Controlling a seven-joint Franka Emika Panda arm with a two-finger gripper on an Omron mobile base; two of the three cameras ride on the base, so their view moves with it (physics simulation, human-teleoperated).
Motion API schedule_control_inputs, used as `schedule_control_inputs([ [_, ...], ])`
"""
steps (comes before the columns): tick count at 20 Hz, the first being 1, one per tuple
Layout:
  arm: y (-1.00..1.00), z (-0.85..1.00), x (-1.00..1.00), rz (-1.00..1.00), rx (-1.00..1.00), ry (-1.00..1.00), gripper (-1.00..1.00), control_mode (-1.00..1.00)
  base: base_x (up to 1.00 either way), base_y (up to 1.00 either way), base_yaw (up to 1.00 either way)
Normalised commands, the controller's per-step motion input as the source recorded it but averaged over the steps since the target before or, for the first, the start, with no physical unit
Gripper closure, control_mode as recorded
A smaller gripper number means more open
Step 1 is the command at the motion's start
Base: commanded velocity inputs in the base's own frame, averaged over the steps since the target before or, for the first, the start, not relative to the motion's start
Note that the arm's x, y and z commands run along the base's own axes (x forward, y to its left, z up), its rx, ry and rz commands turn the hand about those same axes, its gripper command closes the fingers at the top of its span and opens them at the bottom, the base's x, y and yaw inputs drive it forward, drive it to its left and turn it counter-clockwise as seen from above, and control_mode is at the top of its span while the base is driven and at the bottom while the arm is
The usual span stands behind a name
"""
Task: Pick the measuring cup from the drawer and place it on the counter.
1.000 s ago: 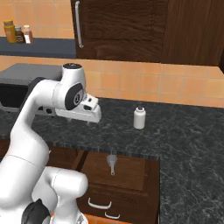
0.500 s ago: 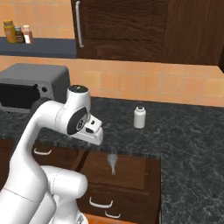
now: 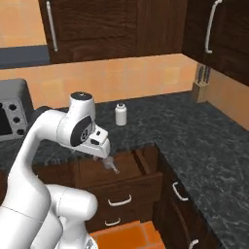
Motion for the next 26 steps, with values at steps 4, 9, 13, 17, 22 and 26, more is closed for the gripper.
schedule_control_inputs([
  [4, 0.0, 0.0, 0.0, 0.0, 0.0, 0.0, -1.0, 1.0, -0.21, 0.41, -0.8],
  [9, 0.0, 0.0, 0.0, 0.0, 0.0, 0.0, -1.0, 1.0, -0.26, 0.42, -0.76],
  [13, 0.0, 0.0, 0.0, 0.0, 0.0, 0.0, -1.0, 1.0, -0.64, 0.72, -0.59],
  [17, 0.0, 0.0, 0.0, 0.0, 0.0, 0.0, -1.0, 1.0, -0.45, 0.8, -0.36],
  [22, 0.0, 0.0, 0.0, 0.0, 0.0, 0.0, -1.0, 1.0, -0.01, 0.64, -0.53],
  [26, 0.0, 0.0, 0.0, 0.0, 0.0, 0.0, -1.0, 1.0, 0.0, 0.64, -0.49],
])
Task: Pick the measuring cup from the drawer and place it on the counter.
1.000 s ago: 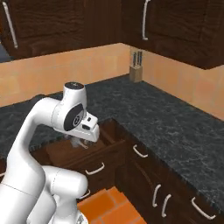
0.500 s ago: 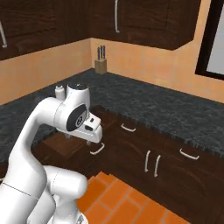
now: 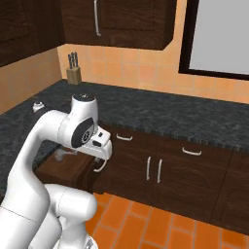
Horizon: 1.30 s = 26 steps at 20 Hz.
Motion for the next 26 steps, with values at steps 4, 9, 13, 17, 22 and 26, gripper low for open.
schedule_control_inputs([
  [4, 0.04, 0.0, 0.0, -0.01, 0.0, 0.0, -1.0, -1.0, 0.0, 0.52, -0.16],
  [9, 0.02, -0.11, 0.23, 0.04, 0.0, 0.0, -1.0, -1.0, 0.0, 0.0, 0.0],
  [13, 0.01, -0.04, 0.85, 0.0, 0.0, 0.12, -1.0, -1.0, 0.0, 0.0, 0.0],
  [17, 0.0, -0.2, 1.0, 0.0, 0.0, 0.15, -1.0, -1.0, 0.0, 0.0, 0.0],
  [22, 0.0, -0.32, 0.99, 0.0, 0.02, 0.09, -1.0, -1.0, 0.0, 0.0, 0.0],
  [26, 0.04, -0.41, 0.65, 0.0, 0.0, 0.01, -1.0, -1.0, 0.0, 0.0, 0.0],
])
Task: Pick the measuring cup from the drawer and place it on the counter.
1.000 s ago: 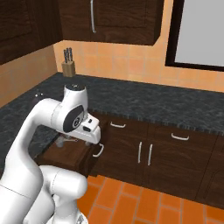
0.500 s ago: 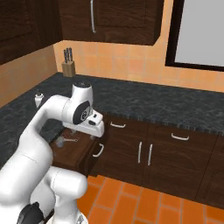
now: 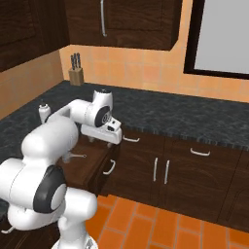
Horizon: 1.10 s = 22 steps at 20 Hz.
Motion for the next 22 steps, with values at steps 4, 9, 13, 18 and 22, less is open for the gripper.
schedule_control_inputs([
  [4, 0.17, -0.53, 0.5, 0.0, 0.07, -0.04, -1.0, -1.0, 0.0, 0.0, 0.0],
  [9, 0.5, -0.83, 0.34, 0.01, 0.01, -0.27, -1.0, -1.0, 0.0, 0.0, 0.0],
  [13, 0.34, -0.56, 0.16, 0.07, -0.07, -0.17, -1.0, -1.0, 0.0, 0.0, 0.0],
  [18, -0.12, -0.54, 0.22, 0.0, -0.12, -0.01, -1.0, -1.0, 0.0, 0.0, 0.0],
  [22, -0.02, -0.3, 0.24, 0.0, -0.14, -0.03, -1.0, -1.0, 0.0, 0.0, 0.0],
])
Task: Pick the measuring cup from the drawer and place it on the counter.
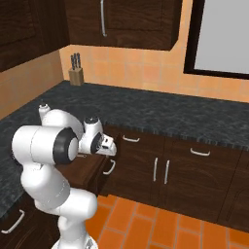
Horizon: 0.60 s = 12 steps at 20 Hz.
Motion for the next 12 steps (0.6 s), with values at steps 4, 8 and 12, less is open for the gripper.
schedule_control_inputs([
  [4, 0.01, -0.33, 0.47, 0.01, -0.09, 0.0, -1.0, -1.0, 0.0, 0.0, 0.0],
  [8, 0.0, -0.15, 0.64, 0.0, -0.05, 0.0, -1.0, -1.0, 0.0, 0.0, 0.0],
  [12, 0.0, -0.47, 0.32, 0.0, -0.04, 0.02, -1.0, -1.0, 0.0, 0.0, 0.0],
])
